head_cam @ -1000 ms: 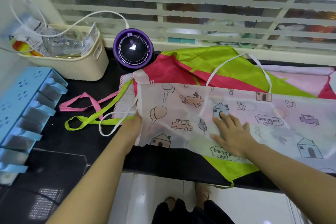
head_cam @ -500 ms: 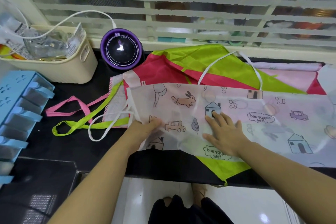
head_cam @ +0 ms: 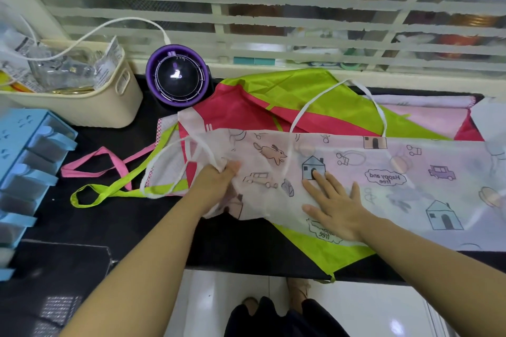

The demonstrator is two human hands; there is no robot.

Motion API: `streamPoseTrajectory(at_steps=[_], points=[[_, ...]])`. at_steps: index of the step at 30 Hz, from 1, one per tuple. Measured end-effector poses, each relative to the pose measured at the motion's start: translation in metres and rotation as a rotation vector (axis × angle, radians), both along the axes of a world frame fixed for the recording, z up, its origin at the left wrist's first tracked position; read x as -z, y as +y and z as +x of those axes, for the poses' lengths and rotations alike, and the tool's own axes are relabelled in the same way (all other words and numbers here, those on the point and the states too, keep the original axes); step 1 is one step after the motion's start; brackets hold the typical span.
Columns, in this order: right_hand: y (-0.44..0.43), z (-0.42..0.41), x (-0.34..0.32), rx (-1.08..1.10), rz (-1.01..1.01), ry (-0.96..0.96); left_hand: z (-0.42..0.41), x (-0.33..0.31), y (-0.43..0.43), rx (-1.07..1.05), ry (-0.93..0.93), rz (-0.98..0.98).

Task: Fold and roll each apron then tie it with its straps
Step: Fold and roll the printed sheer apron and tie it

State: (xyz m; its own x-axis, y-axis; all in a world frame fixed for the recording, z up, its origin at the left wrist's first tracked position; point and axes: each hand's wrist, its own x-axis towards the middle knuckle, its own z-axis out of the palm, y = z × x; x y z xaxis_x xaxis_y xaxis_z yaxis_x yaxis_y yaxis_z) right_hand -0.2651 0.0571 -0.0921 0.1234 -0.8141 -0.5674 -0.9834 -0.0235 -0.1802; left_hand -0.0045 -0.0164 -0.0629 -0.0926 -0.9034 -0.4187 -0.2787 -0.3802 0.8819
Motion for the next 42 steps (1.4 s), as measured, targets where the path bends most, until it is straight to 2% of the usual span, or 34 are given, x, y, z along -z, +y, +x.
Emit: streamPoseTrajectory(at_steps=[5, 9, 12, 15, 17, 18, 20, 21, 23, 27, 32, 37, 40, 42], points=[[0.008, 0.002, 0.016, -0.047, -0.071, 0.059, 0.064, -0.005, 0.0, -0.062, -0.538, -0.076], [0.009, 0.002, 0.018, -0.036, -0.081, 0.062, 0.104, -0.013, 0.005, -0.232, -0.708, -0.117], [0.008, 0.002, 0.019, -0.039, -0.091, 0.061, 0.093, -0.023, 0.01, -0.313, -0.823, -0.332], [0.009, 0.004, 0.017, -0.02, -0.083, 0.072, 0.046, -0.029, 0.019, -0.174, -0.742, -0.623], [0.008, 0.004, 0.016, -0.017, -0.086, 0.061, 0.004, -0.02, 0.03, 0.153, -0.684, -0.7], [0.008, 0.004, 0.016, -0.01, -0.095, 0.047, -0.017, -0.011, 0.038, 0.34, -0.695, -0.667], [0.009, 0.002, 0.018, 0.006, -0.135, 0.016, -0.049, 0.012, 0.052, 0.623, -0.789, -0.483], [0.011, 0.001, 0.019, 0.011, -0.159, 0.007, -0.055, 0.025, 0.057, 0.721, -0.854, -0.384], [0.024, -0.012, 0.026, 0.051, -0.21, 0.015, -0.059, 0.048, 0.063, 0.821, -0.936, -0.304], [0.072, -0.081, 0.036, 0.299, -0.308, 0.114, -0.055, 0.062, 0.063, 0.849, -1.007, -0.327], [0.111, -0.172, 0.03, 0.556, -0.253, 0.199, -0.059, 0.059, 0.066, 0.832, -1.047, -0.311], [0.125, -0.226, 0.022, 0.673, -0.153, 0.193, -0.066, 0.052, 0.066, 0.845, -1.111, -0.235], [0.124, -0.24, 0.017, 0.649, -0.114, 0.179, -0.07, 0.047, 0.066, 0.843, -1.147, -0.191], [0.12, -0.234, 0.012, 0.667, -0.167, 0.148, -0.072, 0.044, 0.063, 0.84, -1.17, -0.18]])
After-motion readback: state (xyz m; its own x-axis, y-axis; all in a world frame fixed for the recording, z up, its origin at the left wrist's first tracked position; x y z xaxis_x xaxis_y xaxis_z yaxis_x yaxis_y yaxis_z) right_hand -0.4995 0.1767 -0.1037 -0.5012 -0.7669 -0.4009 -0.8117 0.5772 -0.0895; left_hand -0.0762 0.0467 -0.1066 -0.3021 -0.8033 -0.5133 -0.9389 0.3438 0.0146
